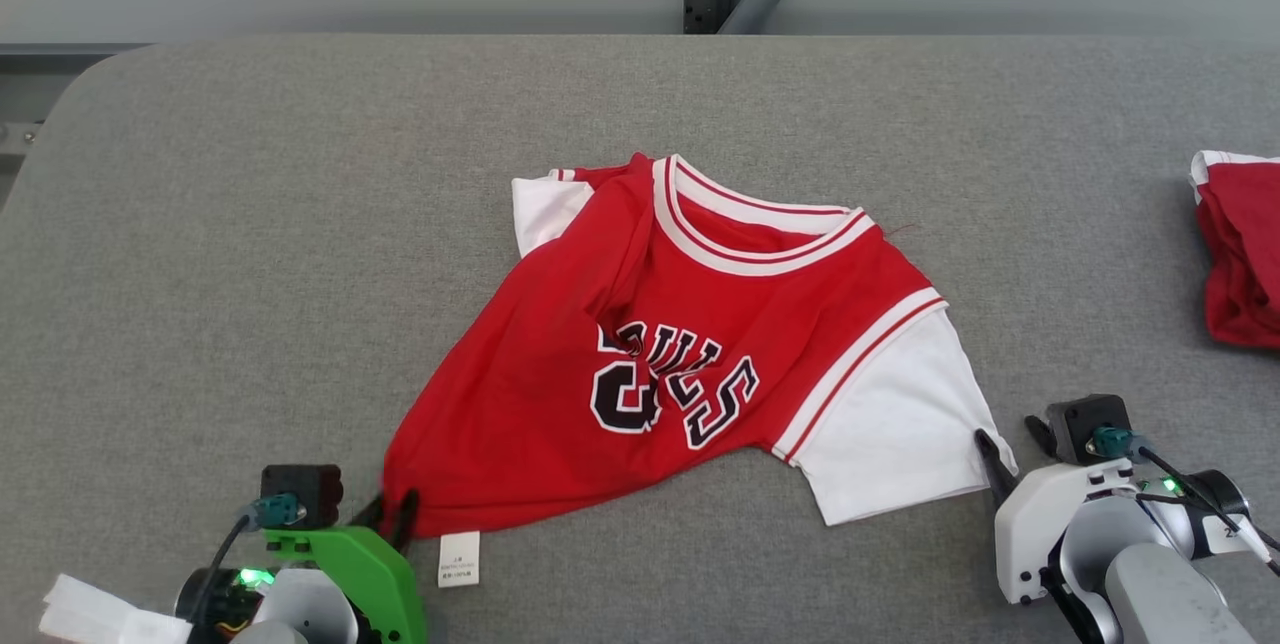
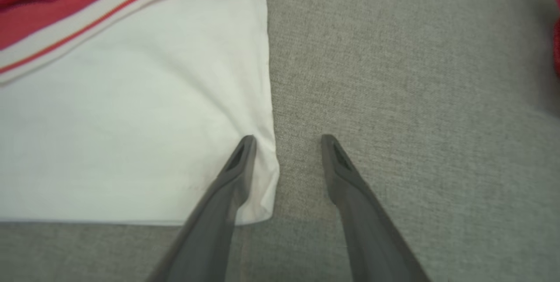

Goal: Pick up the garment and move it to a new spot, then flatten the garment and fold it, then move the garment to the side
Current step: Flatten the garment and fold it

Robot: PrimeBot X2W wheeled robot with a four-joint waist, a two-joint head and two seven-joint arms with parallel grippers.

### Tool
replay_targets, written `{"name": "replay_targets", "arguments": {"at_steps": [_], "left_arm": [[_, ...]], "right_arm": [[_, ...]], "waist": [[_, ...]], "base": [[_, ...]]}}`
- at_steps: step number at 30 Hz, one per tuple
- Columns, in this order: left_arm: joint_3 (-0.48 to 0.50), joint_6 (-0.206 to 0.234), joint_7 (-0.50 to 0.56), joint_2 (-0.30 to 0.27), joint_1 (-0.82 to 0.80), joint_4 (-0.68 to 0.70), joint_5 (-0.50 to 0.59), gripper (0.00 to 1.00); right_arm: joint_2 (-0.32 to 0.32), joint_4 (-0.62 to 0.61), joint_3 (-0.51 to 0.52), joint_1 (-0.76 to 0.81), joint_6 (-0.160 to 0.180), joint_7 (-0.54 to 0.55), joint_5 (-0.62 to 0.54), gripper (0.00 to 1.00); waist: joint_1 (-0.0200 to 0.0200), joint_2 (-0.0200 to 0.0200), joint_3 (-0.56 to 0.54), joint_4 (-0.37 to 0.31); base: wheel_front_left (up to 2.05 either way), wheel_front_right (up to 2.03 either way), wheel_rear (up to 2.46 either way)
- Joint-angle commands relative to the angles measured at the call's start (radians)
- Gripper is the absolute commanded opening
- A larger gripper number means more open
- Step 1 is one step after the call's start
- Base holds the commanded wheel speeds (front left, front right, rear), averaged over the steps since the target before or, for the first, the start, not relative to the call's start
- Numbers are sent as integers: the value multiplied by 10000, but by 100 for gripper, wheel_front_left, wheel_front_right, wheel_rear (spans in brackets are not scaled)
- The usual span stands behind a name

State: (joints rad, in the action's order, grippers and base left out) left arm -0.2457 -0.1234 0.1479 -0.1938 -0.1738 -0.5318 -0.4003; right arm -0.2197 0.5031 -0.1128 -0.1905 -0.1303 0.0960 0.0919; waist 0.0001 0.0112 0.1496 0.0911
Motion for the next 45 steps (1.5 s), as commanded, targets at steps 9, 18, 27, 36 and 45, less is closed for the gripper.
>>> {"name": "replay_targets", "arguments": {"at_steps": [9,18,27,36,45], "left_arm": [[-152,-76,833,-357,990,1344,-1100,0],[804,-37,1681,-250,2037,6468,-3389,0],[1574,631,3721,-770,-380,10985,-5396,0],[1244,1196,5226,-1348,-7633,6293,-4500,0],[636,665,1947,-892,-12667,1305,-2240,0]], "right_arm": [[-588,-500,-837,305,1,128,1634,0],[-882,-3945,578,774,5,416,3869,0],[-349,-8658,3516,-1464,-3,2137,6706,0],[347,-5148,3748,-9043,-3,4002,3516,0],[1618,-931,4424,-13765,-3,844,1166,0]], "waist": [[-1,-112,-83,-151],[-1,-112,137,-245],[-1,-112,1627,-315],[-1,-112,3835,-341],[-1,-112,4688,-950]], "base": [[0,0,0],[0,0,0],[0,0,0],[0,0,0],[0,0,0]]}}
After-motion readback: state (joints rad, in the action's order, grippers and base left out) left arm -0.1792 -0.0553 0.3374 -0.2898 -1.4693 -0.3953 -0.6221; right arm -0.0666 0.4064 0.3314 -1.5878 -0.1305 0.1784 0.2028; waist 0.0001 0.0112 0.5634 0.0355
